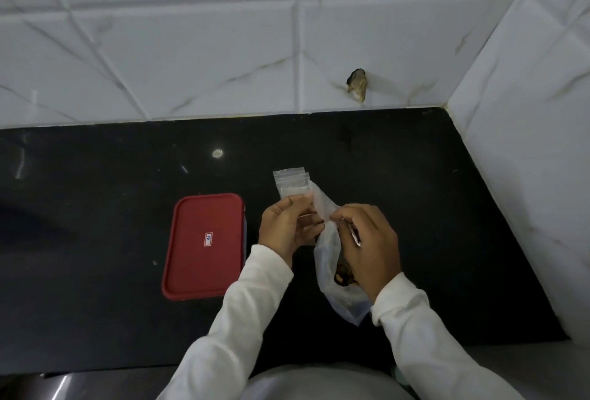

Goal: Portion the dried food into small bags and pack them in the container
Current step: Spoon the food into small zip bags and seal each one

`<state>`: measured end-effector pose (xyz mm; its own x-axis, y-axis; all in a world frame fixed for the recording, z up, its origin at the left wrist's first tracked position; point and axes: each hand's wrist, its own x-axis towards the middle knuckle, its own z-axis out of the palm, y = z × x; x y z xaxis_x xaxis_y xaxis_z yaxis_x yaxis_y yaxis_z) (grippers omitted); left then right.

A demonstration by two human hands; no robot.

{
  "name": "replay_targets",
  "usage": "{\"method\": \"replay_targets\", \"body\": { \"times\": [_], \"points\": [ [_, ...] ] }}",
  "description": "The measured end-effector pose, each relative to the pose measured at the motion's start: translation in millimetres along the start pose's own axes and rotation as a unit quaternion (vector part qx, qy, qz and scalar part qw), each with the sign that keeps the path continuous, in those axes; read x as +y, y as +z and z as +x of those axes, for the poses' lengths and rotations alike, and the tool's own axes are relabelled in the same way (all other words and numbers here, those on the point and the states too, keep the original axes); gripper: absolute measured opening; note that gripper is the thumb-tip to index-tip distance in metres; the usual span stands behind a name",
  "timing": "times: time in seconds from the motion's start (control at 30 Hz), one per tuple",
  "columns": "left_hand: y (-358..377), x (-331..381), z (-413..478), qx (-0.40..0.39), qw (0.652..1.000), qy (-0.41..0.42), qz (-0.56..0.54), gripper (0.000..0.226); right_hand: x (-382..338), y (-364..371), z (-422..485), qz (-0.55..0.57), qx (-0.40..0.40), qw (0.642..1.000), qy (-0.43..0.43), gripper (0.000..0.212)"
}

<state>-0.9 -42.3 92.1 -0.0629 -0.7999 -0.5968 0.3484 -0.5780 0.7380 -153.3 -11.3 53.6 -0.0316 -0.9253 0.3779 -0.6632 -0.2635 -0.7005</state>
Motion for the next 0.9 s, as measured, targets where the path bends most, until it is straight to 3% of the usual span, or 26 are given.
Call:
{"method": "replay_targets", "body": {
  "times": [0.1, 0.23, 0.37, 0.43, 0.53, 0.6, 0.77, 0.9],
  "points": [
    [-8, 4, 2, -0.004, 1.000, 0.008, 0.016, 0.011, -6, 4, 0, -0.028, 0.005, 0.999, -0.017, 0.021],
    [-17, 5, 8, 0.005, 0.996, 0.033, 0.077, 0.008, -15, 7, -3, -0.039, -0.032, 0.999, 0.004, 0.019],
    [-23, 1, 10, 0.044, 0.985, 0.109, 0.125, 0.005, -29, 11, 2, -0.091, -0.149, 0.974, 0.141, 0.038],
    [-24, -1, 9, 0.040, 0.980, 0.135, 0.138, 0.005, -40, 11, 7, -0.070, -0.191, 0.961, 0.189, 0.027],
    [-24, -3, 6, 0.011, 0.989, 0.112, 0.095, 0.007, -58, 9, 10, 0.015, -0.098, 0.982, 0.158, 0.012],
    [-22, -3, 5, -0.001, 0.994, 0.080, 0.068, 0.012, -60, 10, 9, 0.029, -0.080, 0.985, 0.153, 0.012],
    [-21, -5, 3, -0.005, 0.996, 0.065, 0.058, 0.011, -33, 23, 4, 0.012, -0.100, 0.974, 0.204, 0.043],
    [-19, -10, 4, -0.006, 0.988, 0.114, 0.106, 0.006, -23, 18, 3, -0.004, -0.130, 0.967, 0.218, 0.055]
  ]
}}
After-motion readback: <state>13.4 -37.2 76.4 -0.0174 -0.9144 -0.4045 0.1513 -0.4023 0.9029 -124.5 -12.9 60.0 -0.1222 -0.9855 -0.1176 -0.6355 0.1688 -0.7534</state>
